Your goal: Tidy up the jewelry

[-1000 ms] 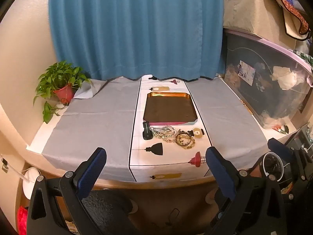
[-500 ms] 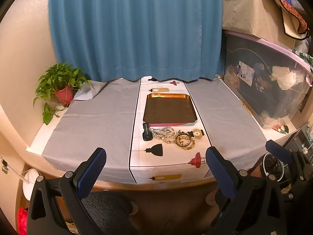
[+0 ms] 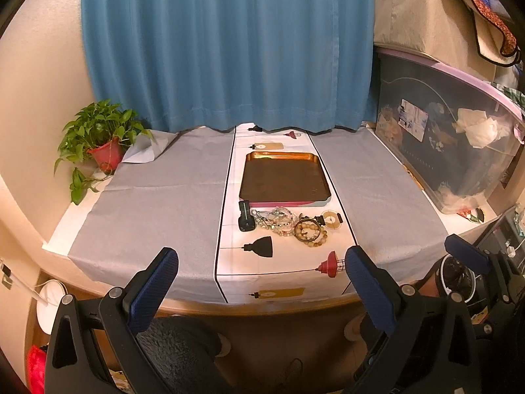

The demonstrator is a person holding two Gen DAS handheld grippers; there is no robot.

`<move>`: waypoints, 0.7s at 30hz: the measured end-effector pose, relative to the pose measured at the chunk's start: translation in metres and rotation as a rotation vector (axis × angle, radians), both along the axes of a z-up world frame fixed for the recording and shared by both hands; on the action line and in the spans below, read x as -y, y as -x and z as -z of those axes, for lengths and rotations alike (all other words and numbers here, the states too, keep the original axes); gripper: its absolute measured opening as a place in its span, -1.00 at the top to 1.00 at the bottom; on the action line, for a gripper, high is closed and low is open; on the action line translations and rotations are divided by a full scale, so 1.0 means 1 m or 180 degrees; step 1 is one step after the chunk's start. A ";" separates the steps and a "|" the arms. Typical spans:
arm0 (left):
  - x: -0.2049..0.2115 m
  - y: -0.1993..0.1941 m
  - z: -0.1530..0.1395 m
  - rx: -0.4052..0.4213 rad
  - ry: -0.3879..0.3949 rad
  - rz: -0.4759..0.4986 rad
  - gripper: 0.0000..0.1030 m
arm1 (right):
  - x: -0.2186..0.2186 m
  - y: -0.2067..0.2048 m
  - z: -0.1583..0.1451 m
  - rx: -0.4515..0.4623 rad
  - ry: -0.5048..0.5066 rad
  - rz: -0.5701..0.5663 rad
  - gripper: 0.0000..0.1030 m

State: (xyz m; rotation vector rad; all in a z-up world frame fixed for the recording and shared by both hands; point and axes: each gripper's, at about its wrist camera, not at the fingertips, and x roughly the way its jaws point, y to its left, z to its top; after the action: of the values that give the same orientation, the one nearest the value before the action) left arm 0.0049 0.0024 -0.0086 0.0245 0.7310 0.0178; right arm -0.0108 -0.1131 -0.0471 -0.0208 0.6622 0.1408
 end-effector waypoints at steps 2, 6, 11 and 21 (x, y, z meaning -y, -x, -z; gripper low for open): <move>-0.001 0.000 0.001 -0.0018 0.0008 0.0003 -0.96 | 0.000 -0.002 -0.001 -0.0023 -0.0002 0.0003 -1.00; -0.003 -0.003 0.006 -0.0068 0.0015 0.0001 -0.96 | -0.003 -0.003 0.003 -0.0050 0.0020 -0.0003 -1.00; -0.004 -0.004 0.008 -0.0065 0.0018 -0.0005 -0.97 | -0.002 -0.006 0.004 -0.0081 0.0004 -0.0011 -1.00; -0.007 -0.005 0.011 -0.0084 0.0029 0.0014 -0.96 | -0.005 -0.007 0.004 -0.0095 0.0002 -0.0008 -1.00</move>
State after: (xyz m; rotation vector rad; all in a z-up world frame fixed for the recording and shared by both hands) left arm 0.0094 0.0091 -0.0197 0.0175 0.7574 0.0099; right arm -0.0037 -0.1081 -0.0516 -0.0201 0.6921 0.1434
